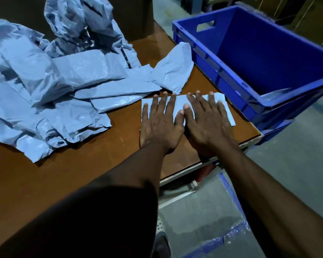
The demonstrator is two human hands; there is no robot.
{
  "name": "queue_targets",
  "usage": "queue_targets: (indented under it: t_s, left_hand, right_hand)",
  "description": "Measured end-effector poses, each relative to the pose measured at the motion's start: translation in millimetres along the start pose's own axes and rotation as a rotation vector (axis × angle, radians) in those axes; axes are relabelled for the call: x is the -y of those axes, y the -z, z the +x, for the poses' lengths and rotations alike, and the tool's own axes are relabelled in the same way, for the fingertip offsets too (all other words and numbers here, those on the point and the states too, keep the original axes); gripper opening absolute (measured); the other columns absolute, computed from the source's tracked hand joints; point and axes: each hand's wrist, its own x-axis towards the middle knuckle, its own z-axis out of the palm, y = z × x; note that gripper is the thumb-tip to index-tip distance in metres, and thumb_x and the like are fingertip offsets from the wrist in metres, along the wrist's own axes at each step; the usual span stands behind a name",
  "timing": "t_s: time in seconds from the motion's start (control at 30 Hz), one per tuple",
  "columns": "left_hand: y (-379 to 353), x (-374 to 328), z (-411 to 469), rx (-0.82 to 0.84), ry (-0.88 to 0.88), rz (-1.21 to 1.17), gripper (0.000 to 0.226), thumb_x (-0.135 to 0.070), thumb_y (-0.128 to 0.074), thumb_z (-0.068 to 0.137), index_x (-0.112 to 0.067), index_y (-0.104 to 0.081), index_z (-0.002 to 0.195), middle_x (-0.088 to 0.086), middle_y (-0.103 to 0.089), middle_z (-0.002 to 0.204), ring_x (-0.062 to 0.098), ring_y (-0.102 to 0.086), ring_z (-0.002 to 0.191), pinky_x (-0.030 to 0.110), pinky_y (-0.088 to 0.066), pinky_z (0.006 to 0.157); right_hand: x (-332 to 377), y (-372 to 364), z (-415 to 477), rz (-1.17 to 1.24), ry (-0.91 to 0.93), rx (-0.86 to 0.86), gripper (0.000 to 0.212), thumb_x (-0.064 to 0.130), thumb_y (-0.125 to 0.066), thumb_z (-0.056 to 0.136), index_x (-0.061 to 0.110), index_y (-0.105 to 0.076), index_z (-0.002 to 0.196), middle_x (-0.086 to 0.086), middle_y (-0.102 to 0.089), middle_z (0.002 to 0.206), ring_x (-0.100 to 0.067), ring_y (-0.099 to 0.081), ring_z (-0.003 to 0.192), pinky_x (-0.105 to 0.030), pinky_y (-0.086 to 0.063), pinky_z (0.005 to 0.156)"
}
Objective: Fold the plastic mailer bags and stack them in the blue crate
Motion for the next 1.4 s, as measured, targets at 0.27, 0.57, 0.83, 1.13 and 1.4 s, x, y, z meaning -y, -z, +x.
queue_targets:
  t_s: [0.27,0.57,0.83,1.13,1.4]
  left_hand:
    - [17,4,3,0.012,-0.009,-0.122,0.058,-0.050,-0.011,0.111,-0.034,-0.006,0.166,-0.004,0.002,0.174,0.017,0.009,0.160,0.045,0.009,0.128]
    - [-6,15,-2,-0.045,-0.037,-0.017,0.075,-0.057,0.009,0.097,-0.031,-0.003,0.166,-0.001,0.003,0.174,0.022,0.007,0.160,0.049,0.006,0.128]
    - [4,12,-6,-0.033,-0.021,-0.065,0.068,-0.055,0.000,0.102,-0.032,-0.007,0.166,-0.001,0.000,0.175,0.021,0.004,0.160,0.047,0.008,0.128]
    - [-2,13,-7,-0.079,-0.046,-0.081,0.063,-0.050,-0.011,0.108,-0.028,-0.013,0.166,0.002,-0.004,0.174,0.023,0.001,0.161,0.052,-0.003,0.129]
    - [19,17,-21,-0.103,-0.091,-0.141,0.066,-0.050,-0.012,0.110,-0.017,-0.006,0.167,0.002,-0.002,0.174,0.018,0.007,0.160,0.052,-0.003,0.129]
  right_hand:
    - [0,26,7,-0.004,0.035,-0.022,0.072,0.064,-0.007,0.103,0.030,-0.011,0.167,0.001,0.004,0.175,-0.024,0.012,0.161,-0.050,0.011,0.127]
    - [-10,6,2,-0.043,-0.009,-0.020,0.088,0.072,0.012,0.090,0.033,-0.006,0.167,0.004,0.000,0.175,-0.022,0.011,0.161,-0.047,0.007,0.130]
    - [4,20,-3,0.038,0.002,-0.049,0.074,0.064,-0.009,0.103,0.027,-0.013,0.167,0.002,-0.002,0.175,-0.022,0.010,0.161,-0.046,0.011,0.129]
    - [14,-1,-13,0.060,-0.023,-0.054,0.068,0.063,-0.004,0.104,0.037,-0.013,0.166,0.012,-0.003,0.174,-0.014,0.012,0.160,-0.045,0.004,0.130]
    - [7,14,-24,0.200,-0.013,-0.172,0.072,0.062,-0.018,0.107,0.022,-0.020,0.166,0.006,-0.009,0.173,-0.010,0.008,0.160,-0.037,0.003,0.131]
